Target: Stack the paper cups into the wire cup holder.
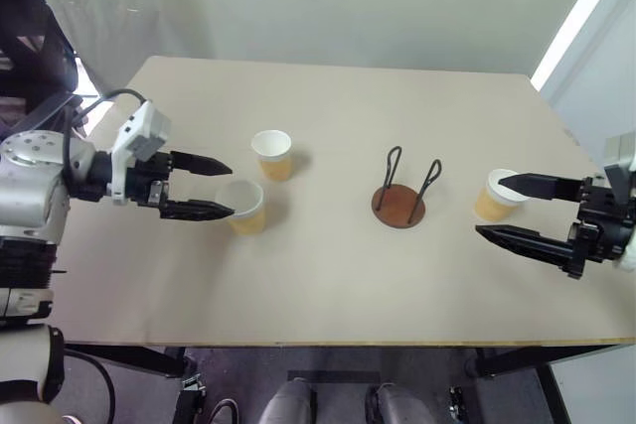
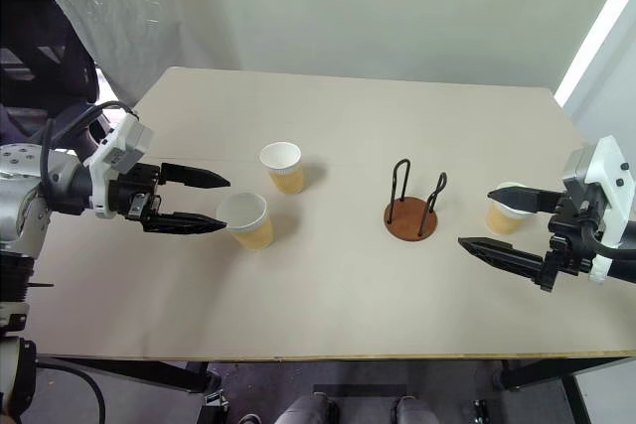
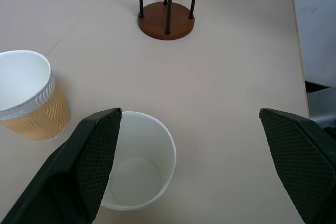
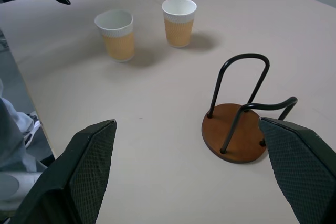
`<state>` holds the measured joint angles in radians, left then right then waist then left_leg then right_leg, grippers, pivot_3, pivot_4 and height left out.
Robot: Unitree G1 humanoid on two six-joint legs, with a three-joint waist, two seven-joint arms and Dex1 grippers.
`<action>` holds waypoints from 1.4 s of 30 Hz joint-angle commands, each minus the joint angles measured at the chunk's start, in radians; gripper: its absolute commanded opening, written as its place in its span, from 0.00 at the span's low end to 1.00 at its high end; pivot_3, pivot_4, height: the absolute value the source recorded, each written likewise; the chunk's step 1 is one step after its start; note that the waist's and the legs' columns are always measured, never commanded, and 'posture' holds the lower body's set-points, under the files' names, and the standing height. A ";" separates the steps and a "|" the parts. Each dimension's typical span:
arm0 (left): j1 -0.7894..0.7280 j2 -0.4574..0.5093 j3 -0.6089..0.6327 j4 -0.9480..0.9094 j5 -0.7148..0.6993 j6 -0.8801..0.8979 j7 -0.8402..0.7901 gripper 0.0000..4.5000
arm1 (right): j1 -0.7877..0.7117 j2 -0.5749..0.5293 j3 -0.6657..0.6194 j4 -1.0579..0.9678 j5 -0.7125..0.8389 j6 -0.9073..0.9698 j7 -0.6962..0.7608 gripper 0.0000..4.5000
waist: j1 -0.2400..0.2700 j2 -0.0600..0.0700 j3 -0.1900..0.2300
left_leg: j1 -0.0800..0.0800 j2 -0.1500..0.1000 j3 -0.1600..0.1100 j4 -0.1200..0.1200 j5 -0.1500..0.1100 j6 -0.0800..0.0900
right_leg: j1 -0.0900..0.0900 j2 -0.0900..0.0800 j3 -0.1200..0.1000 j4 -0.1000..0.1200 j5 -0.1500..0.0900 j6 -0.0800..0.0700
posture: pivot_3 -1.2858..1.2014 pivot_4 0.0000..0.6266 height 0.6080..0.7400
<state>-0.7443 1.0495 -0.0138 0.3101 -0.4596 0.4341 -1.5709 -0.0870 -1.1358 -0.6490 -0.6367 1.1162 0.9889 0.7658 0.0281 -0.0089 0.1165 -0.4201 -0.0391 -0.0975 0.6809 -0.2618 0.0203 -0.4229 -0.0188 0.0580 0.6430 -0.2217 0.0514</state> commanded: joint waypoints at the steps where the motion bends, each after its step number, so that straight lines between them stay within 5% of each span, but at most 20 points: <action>1: -0.027 0.003 0.034 -0.026 -0.011 -0.002 -0.020 1.00 | -0.001 -0.007 -0.024 -0.011 0.012 -0.003 -0.008 0.99 | 0.000 0.000 0.000 | 0.000 0.000 0.000 0.000 0.000 0.000 | 0.000 0.000 0.000 0.000 0.000 0.000 | 0.52 0.24 1.00; 15: -0.055 -0.023 0.022 -0.020 -0.007 -0.004 -0.031 1.00 | 0.045 0.030 0.022 -0.074 0.027 0.013 -0.128 0.99 | 0.000 0.000 0.000 | 0.000 0.000 0.000 0.000 0.000 0.000 | 0.000 0.000 0.000 0.000 0.000 0.000 | 0.52 0.24 1.00; 19: -0.068 -0.036 0.013 -0.005 0.005 -0.012 -0.032 1.00 | -0.021 0.064 0.155 -0.064 -0.075 0.009 -0.290 0.99 | -0.001 0.000 0.000 | 0.000 0.000 0.000 0.000 0.000 0.000 | 0.000 0.000 0.000 0.000 0.000 0.001 | 0.52 0.24 1.00; 29: -0.078 -0.044 0.011 -0.003 0.014 -0.012 -0.037 1.00 | -0.089 0.220 0.341 -0.081 -0.090 0.137 -0.547 0.99 | 0.001 0.000 0.000 | 0.000 0.000 0.000 0.000 0.001 0.001 | 0.000 0.000 0.000 -0.001 0.001 0.003 | 0.52 0.24 1.00; 42: -0.083 -0.058 0.015 -0.037 0.007 0.001 -0.032 1.00 | -0.214 0.519 0.519 0.079 -0.365 0.084 -0.753 0.99 | -0.001 0.000 0.000 | 0.000 0.000 0.000 0.000 0.002 0.001 | 0.000 0.000 0.000 -0.001 0.002 0.003 | 0.52 0.24 1.00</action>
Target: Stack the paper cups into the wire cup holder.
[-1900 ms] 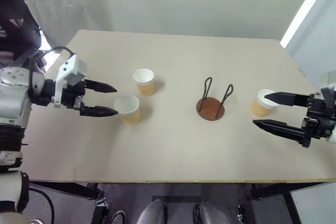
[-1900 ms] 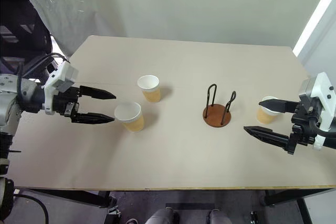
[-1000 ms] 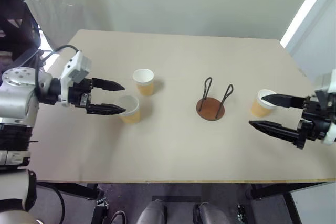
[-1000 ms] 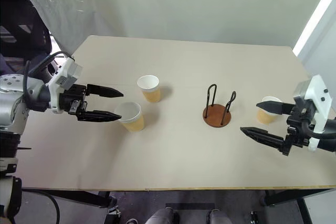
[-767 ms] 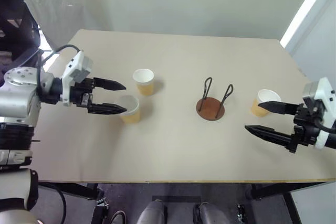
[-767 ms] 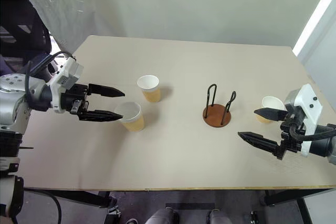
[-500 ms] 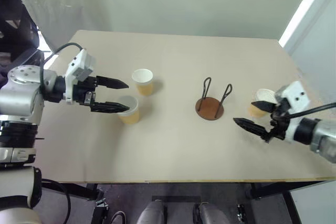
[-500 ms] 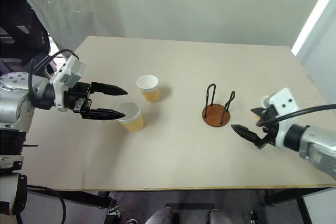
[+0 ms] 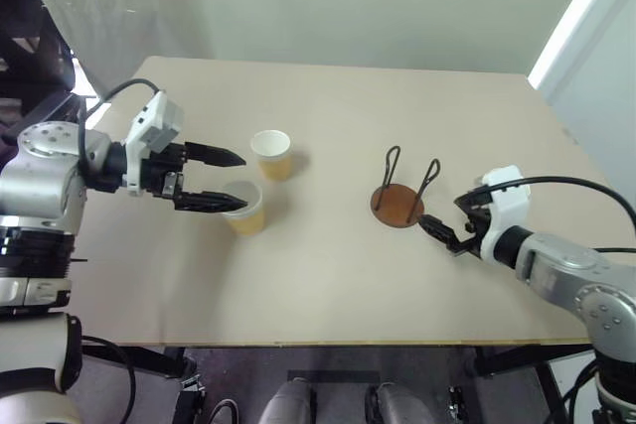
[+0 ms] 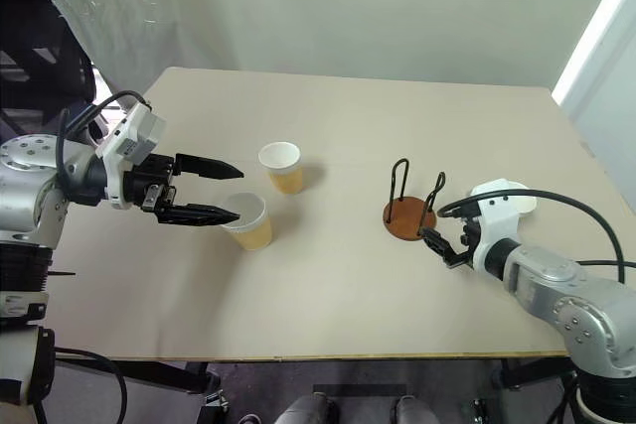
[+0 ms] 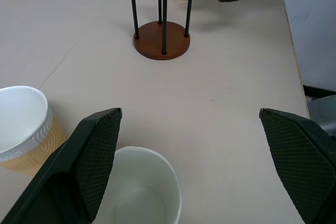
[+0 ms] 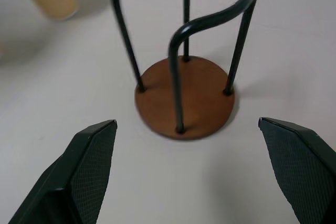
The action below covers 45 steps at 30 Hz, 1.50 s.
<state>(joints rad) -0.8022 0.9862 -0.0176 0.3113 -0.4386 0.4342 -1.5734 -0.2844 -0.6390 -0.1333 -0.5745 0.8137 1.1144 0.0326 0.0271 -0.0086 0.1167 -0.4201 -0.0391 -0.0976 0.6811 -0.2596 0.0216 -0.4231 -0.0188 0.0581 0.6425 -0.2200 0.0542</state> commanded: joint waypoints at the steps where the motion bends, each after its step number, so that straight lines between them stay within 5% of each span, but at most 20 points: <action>1: -0.024 0.006 0.019 -0.041 -0.015 0.003 -0.029 1.00 | -0.017 0.036 0.005 0.027 -0.078 -0.045 -0.024 0.99 | 0.001 0.000 0.000 | 0.000 0.000 0.000 0.000 0.000 0.000 | 0.000 0.000 0.000 0.000 0.000 0.000 | 0.52 0.24 1.00; 32: -0.007 0.000 0.026 -0.071 -0.018 0.017 -0.010 1.00 | -0.127 0.271 0.153 0.322 -0.430 -0.348 0.159 0.99 | -0.001 0.000 0.000 | 0.000 0.000 -0.001 -0.002 0.001 -0.004 | -0.001 0.000 0.000 -0.001 0.001 -0.002 | 0.52 0.24 1.00; 45: -0.009 -0.002 0.023 -0.064 -0.011 0.011 -0.007 1.00 | -0.087 0.265 0.186 0.249 -0.422 -0.329 0.291 0.00 | -0.001 0.000 0.000 | 0.000 0.000 -0.001 -0.003 0.001 -0.005 | -0.002 0.000 0.000 -0.001 0.001 -0.002 | 0.52 0.24 1.00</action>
<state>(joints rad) -0.8014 0.9773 -0.0175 0.2719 -0.4406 0.4459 -1.5693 -0.3816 -0.3649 0.0375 -0.2665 0.3707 0.7875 0.2794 0.0265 -0.0082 0.1169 -0.4202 -0.0390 -0.0984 0.6776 -0.2591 0.0161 -0.4247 -0.0188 0.0579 0.6416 -0.2191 0.0517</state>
